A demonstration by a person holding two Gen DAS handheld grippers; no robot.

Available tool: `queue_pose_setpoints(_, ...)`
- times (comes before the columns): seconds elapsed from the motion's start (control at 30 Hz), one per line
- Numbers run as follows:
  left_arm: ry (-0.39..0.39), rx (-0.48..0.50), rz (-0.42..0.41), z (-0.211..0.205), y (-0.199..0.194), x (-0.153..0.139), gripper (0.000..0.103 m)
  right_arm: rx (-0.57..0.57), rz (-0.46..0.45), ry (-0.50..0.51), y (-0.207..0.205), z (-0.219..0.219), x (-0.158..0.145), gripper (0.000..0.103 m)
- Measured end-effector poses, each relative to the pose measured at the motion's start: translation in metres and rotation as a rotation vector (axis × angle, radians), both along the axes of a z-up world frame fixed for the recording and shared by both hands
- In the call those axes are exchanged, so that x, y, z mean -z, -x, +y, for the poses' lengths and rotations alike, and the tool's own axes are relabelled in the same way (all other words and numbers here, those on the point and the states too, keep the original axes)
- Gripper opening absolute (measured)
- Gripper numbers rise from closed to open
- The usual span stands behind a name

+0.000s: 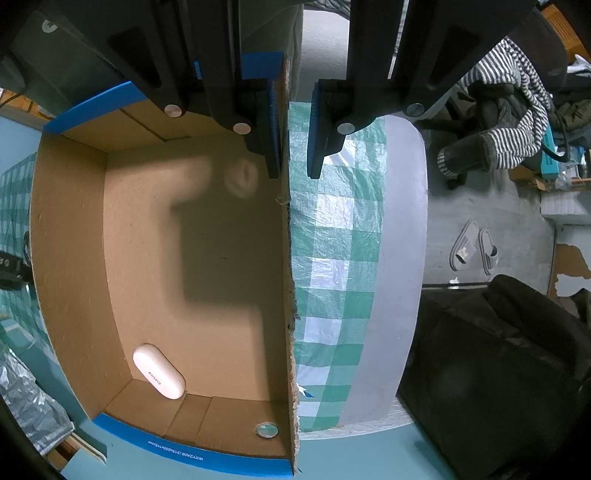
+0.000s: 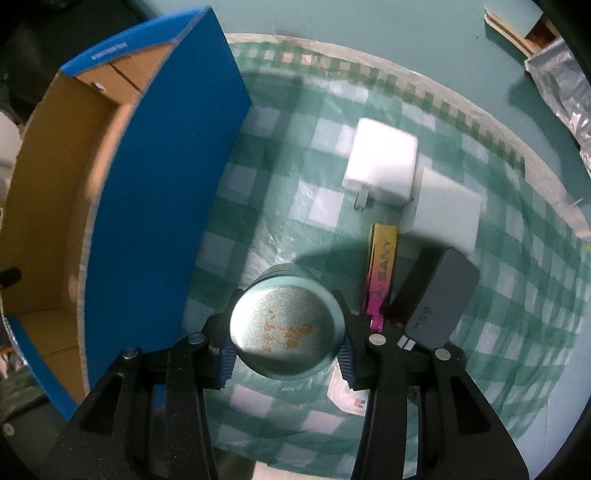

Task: Organize rigid objects
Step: 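Carry the teal tin into the box beside the earbud case, release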

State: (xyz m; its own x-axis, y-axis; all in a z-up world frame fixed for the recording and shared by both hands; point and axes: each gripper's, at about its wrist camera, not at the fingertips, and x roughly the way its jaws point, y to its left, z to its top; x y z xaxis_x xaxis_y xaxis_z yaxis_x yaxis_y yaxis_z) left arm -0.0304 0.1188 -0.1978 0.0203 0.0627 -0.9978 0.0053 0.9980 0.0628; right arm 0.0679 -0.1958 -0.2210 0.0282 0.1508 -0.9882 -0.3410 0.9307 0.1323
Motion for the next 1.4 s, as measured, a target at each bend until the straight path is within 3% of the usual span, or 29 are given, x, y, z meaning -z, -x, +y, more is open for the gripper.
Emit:
queue_pose_setpoints(0.8,0.000,0.017,0.003,-0.003,0.000,0.000,0.014,-0.121,-0.091,-0.060,-0.037,0.045,-0.097,0.045)
queue_pose_setpoints(1.03,-0.002,0.021,0.003,-0.003,-0.001,0.000,0.014,-0.173,-0.116,-0.077,-0.053,0.073,-0.105,0.045)
queue_pose_setpoints(1.4,-0.008,0.025,0.006,-0.004,-0.002,0.000,0.014,-0.219,-0.098,-0.059,-0.083,0.114,-0.082,0.044)
